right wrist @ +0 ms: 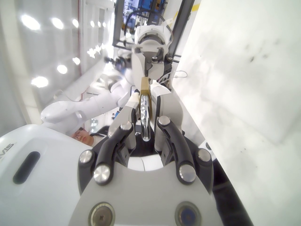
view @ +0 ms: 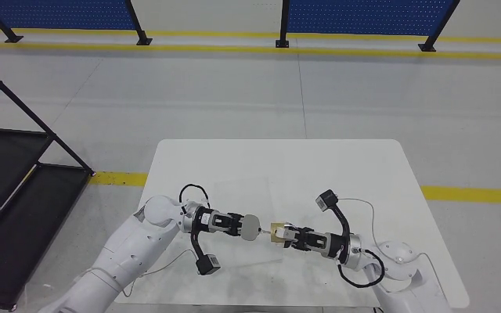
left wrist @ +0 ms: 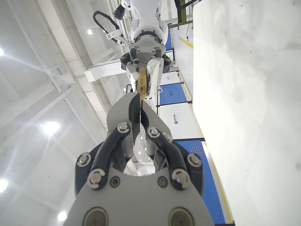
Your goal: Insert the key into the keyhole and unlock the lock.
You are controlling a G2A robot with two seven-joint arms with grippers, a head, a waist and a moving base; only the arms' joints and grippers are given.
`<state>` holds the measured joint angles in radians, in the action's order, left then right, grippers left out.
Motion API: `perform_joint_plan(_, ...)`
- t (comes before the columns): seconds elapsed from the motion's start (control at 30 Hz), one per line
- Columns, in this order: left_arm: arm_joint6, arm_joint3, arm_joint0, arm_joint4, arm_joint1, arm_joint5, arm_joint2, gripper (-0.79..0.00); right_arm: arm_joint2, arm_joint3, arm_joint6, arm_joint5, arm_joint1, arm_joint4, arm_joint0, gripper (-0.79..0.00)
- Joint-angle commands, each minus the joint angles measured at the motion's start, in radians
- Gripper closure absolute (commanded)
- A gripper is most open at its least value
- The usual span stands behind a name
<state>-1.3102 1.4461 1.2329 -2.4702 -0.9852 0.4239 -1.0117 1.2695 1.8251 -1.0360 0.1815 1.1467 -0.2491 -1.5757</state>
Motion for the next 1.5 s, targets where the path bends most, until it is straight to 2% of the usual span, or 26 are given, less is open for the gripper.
perform_joint_plan(0.0, 0.002, 0.0, 0.0, -0.001, 0.0, 0.001, 0.002, 0.0, -0.001, 0.0, 0.005, -0.001, -0.001, -0.002, 0.0, 0.0)
perform_joint_plan(1.03, 0.124, 0.014, 0.014, -0.036, 0.0, 0.033, -0.008, 0.0, -0.022, 0.003, 0.056, -0.008, -0.022, -0.019, 0.0, 0.0)
perform_joint_plan(1.47, 0.133, 0.024, 0.019, -0.042, 0.0, 0.028, -0.009, 0.0, -0.026, 0.008, 0.064, -0.007, -0.03, -0.018, 0.001, 0.0)
